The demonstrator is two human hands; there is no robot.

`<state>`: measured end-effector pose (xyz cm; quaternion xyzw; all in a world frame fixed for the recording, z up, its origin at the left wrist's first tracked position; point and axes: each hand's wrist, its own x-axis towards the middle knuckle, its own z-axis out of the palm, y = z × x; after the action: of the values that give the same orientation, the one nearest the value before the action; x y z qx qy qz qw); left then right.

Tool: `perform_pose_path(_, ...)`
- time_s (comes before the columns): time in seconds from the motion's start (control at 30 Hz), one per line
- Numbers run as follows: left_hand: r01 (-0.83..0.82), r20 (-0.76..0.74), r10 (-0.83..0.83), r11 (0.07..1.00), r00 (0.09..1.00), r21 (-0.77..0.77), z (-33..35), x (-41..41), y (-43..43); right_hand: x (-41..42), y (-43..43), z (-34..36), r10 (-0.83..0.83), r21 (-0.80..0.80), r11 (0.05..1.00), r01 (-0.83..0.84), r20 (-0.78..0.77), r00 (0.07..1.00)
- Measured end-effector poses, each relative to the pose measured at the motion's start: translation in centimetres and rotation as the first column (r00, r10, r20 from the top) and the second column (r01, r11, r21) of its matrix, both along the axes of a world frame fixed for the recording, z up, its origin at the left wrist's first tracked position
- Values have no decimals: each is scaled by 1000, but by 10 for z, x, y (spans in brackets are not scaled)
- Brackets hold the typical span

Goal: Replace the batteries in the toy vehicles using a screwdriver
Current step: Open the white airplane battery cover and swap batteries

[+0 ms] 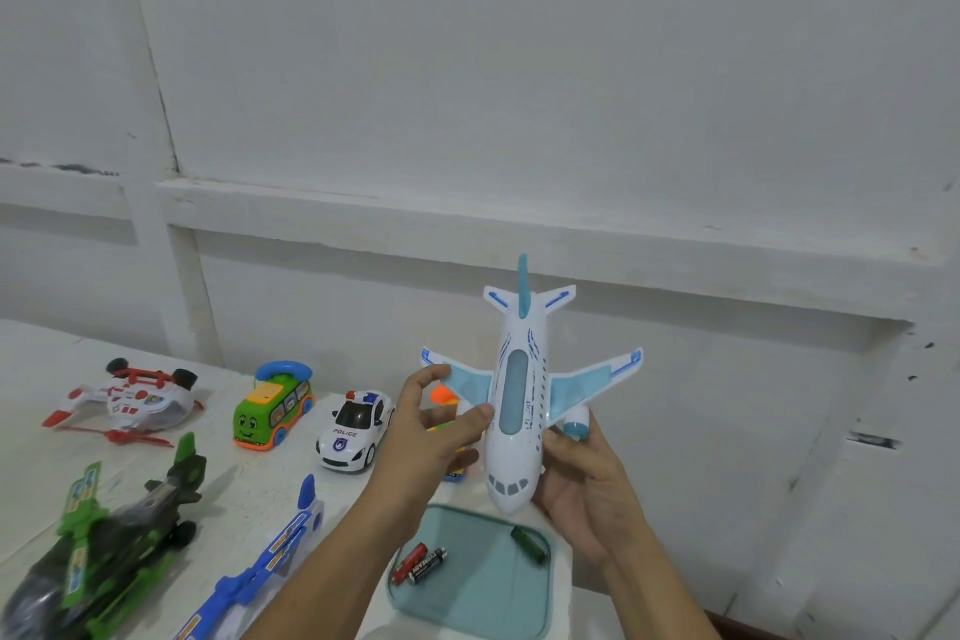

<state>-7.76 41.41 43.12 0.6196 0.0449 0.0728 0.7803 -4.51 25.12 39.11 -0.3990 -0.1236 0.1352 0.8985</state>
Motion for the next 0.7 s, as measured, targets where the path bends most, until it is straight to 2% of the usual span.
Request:
perform_pose_path(0.2, -8, 95, 7, 1000, 995, 14, 15, 2, 15, 3, 15, 31, -46, -155, 986, 54, 55, 997)
perform_pose_path(0.37, 2, 132, 4, 999, 991, -44, 27, 2, 54, 4, 55, 49, -40, -166, 985, 53, 82, 996)
perform_pose_path(0.7, -10, 161, 11, 1000, 987, -11, 29, 1, 212, 0, 209, 58, -38, -242, 969, 42, 20, 999)
